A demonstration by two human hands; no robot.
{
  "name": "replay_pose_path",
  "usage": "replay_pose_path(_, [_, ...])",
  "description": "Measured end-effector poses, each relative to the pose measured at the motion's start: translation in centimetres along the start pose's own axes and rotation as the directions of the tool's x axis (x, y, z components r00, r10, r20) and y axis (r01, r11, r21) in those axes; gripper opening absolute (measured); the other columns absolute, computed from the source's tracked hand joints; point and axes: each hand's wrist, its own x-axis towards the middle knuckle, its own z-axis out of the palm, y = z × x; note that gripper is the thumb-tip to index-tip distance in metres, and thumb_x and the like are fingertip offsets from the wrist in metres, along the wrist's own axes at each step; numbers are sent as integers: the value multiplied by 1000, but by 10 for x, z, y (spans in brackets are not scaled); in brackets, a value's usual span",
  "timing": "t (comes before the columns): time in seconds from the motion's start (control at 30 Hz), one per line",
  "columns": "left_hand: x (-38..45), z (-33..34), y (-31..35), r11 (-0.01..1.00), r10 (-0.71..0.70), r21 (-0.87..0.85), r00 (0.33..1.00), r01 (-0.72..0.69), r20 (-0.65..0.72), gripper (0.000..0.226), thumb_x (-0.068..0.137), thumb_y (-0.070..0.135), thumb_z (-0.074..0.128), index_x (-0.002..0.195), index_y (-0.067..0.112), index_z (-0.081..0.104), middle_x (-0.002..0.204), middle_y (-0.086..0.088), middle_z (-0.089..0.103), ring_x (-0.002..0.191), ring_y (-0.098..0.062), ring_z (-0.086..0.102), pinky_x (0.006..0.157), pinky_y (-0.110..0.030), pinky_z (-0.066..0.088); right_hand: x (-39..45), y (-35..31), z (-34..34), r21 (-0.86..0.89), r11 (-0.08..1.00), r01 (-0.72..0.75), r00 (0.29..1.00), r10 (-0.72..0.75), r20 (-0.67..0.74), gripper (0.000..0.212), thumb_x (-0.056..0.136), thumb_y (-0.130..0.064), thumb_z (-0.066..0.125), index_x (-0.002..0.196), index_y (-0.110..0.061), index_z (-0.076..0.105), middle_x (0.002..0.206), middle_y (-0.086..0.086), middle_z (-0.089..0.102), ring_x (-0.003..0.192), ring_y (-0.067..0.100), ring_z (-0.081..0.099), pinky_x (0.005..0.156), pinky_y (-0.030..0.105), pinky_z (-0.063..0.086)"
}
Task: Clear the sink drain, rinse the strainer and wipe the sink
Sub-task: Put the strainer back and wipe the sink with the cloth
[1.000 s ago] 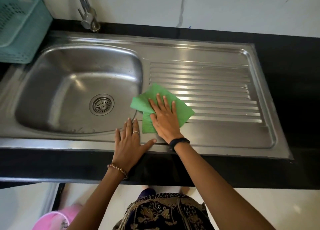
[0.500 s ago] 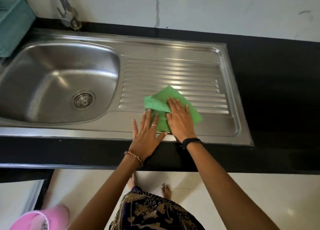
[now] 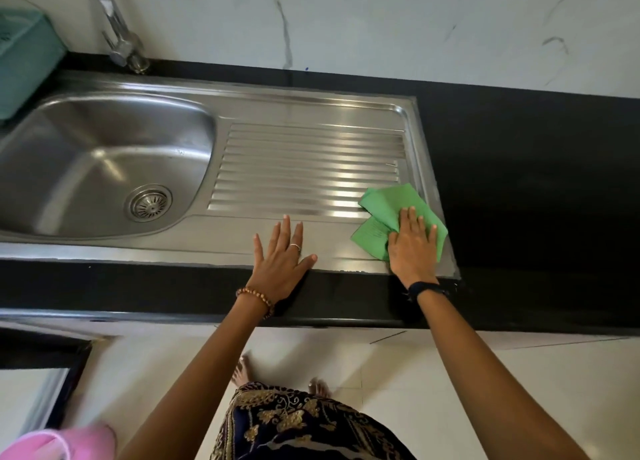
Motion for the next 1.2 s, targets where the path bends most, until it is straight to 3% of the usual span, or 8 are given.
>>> replay_pose_path(0.17, [-17, -7, -37, 992, -99, -86, 991, 91, -86, 68, 94, 47, 31, 146, 22, -5, 155, -6, -16, 142, -21, -16, 109, -50, -18, 1, -17, 0, 193, 980, 50, 997, -61, 54, 49, 99, -17, 26, 147, -8, 19, 157, 14, 14, 146, 28, 9, 119, 47, 3])
replay_pose_path(0.37, [-38, -22, -94, 953, -297, -106, 946, 285, -131, 77, 90, 54, 35, 147, 20, -4, 156, -6, -16, 142, -21, -18, 110, -54, -14, 0, -93, 19, 286, 924, 254, 953, -290, 92, 49, 98, -19, 30, 146, -14, 21, 158, 9, 10, 147, 23, 4, 120, 43, -2])
replay_pose_path(0.5, [-44, -30, -116, 920, -385, -136, 914, 368, -127, 85, 86, 59, 39, 147, 17, -2, 156, -9, -11, 143, -21, -15, 112, -49, -14, 8, -172, 40, 231, 864, 448, 866, -484, 128, 51, 99, -24, 30, 148, -15, 16, 159, 6, 7, 147, 23, 1, 119, 44, -3])
replay_pose_path(0.67, [-46, -26, -120, 914, -388, -213, 898, 346, -207, 95, 84, 60, 44, 145, 14, -13, 156, -6, -13, 142, -15, -16, 111, -40, -16, 16, -262, 56, 175, 757, 630, 729, -653, 203, 53, 98, -25, 31, 148, -14, 16, 159, 6, 6, 147, 24, 1, 117, 47, -4])
replay_pose_path(0.77, [-47, -28, -121, 897, -406, -290, 882, 334, -240, 95, 85, 54, 47, 144, 13, -15, 156, -7, -14, 142, -14, -16, 112, -36, -15, 13, -287, 61, 194, 675, 711, 631, -735, 248, 50, 99, -24, 32, 147, -19, 19, 159, 3, 8, 147, 22, 1, 117, 46, -6])
replay_pose_path(0.87, [-49, -30, -121, 888, -397, -339, 889, 309, -230, 90, 89, 45, 46, 143, 13, -18, 155, -6, -18, 140, -12, -21, 115, -37, -14, 7, -279, 58, 262, 646, 717, 584, -762, 280, 52, 99, -21, 33, 148, -21, 17, 159, 2, 9, 147, 20, 1, 117, 44, -6])
replay_pose_path(1.03, [-51, -24, -98, 935, -322, -222, 922, 275, -213, 81, 93, 40, 40, 138, 23, -24, 147, 8, -30, 133, -5, -25, 110, -48, -18, -17, -226, 46, 323, 703, 633, 665, -708, 238, 54, 98, -15, 34, 148, -18, 15, 159, 2, 9, 147, 17, 3, 120, 41, -2])
replay_pose_path(1.2, [-36, -9, -42, 980, -164, -139, 977, 145, -138, 74, 92, 52, 31, 137, 29, -22, 147, 11, -27, 133, -5, -26, 108, -45, -20, -20, -149, 27, 257, 804, 537, 783, -588, 204, 54, 98, -16, 34, 148, -22, 14, 159, 0, 8, 147, 15, 5, 120, 38, 1])
